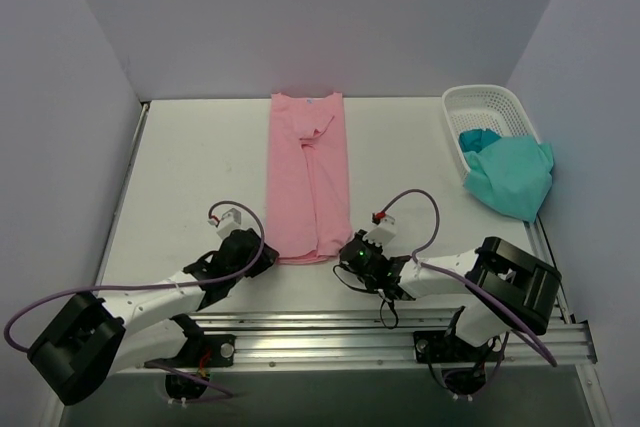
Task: Fold and stack the t-shirts
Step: Fold the tshirt
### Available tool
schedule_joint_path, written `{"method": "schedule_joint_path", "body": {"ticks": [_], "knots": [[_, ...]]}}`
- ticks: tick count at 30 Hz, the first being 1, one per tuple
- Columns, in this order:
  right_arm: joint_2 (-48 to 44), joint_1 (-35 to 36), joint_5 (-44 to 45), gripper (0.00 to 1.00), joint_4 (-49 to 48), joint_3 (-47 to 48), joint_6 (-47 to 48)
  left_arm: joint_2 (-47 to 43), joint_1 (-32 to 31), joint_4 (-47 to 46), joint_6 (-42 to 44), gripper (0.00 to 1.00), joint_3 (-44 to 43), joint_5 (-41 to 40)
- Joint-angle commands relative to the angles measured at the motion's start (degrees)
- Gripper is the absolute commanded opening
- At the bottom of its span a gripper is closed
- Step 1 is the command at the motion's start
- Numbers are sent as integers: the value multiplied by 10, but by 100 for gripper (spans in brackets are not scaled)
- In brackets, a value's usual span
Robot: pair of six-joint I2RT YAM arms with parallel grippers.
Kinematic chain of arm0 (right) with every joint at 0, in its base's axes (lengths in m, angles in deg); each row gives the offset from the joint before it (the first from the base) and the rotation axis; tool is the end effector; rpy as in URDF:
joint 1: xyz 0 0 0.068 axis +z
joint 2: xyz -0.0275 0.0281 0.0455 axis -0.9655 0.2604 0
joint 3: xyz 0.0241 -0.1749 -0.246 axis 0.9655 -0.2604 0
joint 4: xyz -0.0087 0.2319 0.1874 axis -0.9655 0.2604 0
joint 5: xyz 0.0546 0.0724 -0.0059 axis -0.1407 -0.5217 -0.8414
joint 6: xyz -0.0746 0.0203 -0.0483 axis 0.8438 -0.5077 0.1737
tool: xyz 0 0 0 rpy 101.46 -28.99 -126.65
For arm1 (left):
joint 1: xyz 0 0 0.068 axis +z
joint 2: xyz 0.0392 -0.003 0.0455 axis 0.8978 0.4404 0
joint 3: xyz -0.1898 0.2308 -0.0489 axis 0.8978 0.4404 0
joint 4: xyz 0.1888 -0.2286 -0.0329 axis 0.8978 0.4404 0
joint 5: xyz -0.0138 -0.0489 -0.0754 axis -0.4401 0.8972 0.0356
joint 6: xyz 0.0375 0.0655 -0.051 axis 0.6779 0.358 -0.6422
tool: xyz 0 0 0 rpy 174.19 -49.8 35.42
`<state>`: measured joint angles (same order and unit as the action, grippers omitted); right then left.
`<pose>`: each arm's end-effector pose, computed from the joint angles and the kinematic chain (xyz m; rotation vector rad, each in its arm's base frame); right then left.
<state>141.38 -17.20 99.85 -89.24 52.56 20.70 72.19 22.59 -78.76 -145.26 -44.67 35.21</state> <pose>0.1979 0.2399 0.1116 0.4817 2.1063 0.7955 0.1947 -0.1432 0.1131 -0.5737 2.2726 -0.6575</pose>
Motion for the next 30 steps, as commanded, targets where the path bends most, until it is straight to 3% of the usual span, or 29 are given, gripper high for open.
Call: {"method": "schedule_joint_path", "body": {"ticks": [1, 6, 8, 9, 10, 18, 30], "knots": [[3, -4, 21, 0, 67, -14, 1, 3, -5, -17, 3, 40, 6, -4], [14, -4, 15, 0, 58, -11, 2, 28, -10, -45, 6, 40, 7, 1], [16, -4, 15, 0, 58, -10, 2, 43, -12, -54, 7, 36, 6, 1], [16, -4, 15, 0, 58, -10, 2, 48, -13, -61, 8, 28, 4, 1], [15, -4, 14, 0, 58, -10, 2, 55, -14, -61, 9, 3, 3, 1], [3, -2, 15, 0, 72, -16, 2, 104, -20, -75, 15, 2, -19, 12], [-80, 34, 50, 0, 170, -42, -43, -74, -46, 137, 47, 2, -36, 6]]}}
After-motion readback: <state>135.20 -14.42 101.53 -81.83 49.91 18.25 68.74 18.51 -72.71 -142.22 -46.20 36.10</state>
